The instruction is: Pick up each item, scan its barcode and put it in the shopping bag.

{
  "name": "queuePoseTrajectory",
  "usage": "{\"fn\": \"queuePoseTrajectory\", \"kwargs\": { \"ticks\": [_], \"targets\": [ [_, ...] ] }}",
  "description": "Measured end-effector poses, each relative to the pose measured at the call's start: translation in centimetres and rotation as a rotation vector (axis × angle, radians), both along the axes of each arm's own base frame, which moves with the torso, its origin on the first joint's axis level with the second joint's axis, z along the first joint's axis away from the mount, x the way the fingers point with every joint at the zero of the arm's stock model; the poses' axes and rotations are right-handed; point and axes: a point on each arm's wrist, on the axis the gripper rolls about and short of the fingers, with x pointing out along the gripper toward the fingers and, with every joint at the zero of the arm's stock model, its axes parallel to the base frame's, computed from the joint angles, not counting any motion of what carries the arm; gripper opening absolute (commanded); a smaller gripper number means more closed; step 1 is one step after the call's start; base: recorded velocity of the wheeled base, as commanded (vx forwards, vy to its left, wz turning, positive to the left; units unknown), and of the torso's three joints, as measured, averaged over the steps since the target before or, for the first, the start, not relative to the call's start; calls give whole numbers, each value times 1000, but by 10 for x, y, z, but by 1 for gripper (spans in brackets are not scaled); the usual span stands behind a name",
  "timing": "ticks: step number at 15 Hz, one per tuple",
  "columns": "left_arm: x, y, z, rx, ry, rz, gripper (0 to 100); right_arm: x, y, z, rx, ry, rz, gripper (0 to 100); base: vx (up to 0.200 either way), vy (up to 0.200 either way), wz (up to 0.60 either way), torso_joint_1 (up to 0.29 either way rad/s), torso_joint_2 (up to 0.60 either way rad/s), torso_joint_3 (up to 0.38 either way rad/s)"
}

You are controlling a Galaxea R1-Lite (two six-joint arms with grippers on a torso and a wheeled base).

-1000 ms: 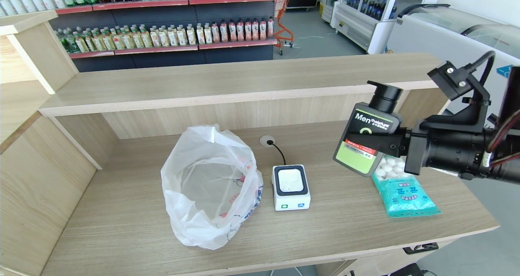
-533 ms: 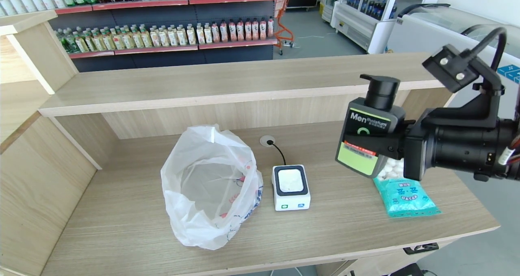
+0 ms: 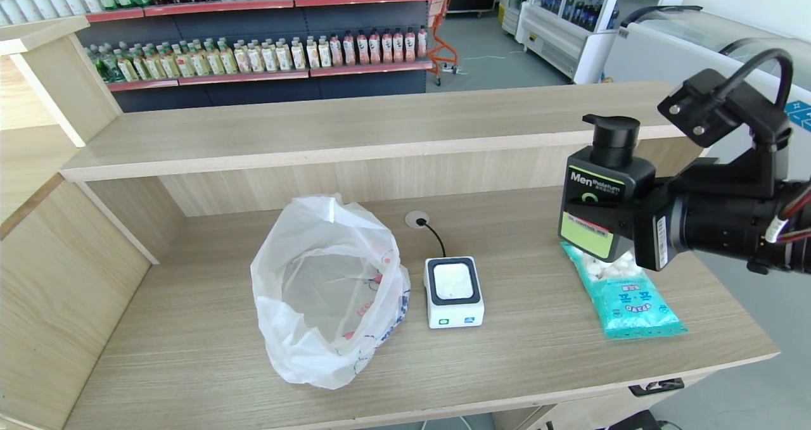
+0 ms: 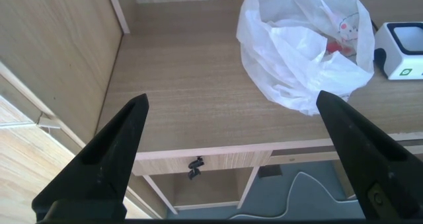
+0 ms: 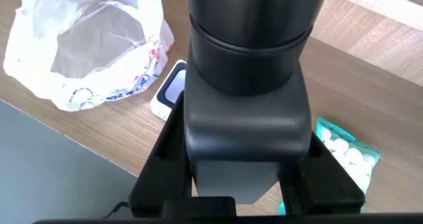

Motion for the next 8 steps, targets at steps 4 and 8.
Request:
{"fn": "queuePoseTrajectory", "kwargs": {
  "ticks": [4,8],
  "targets": [
    [0,0,0,0,0,0,100,-4,2,1,-11,-21,54,0,0,0,600,0,-2,6],
    [0,0,0,0,0,0,100,-7,6,-2,-13,-11,79,0,0,0,450,5,3,1]
  ]
}}
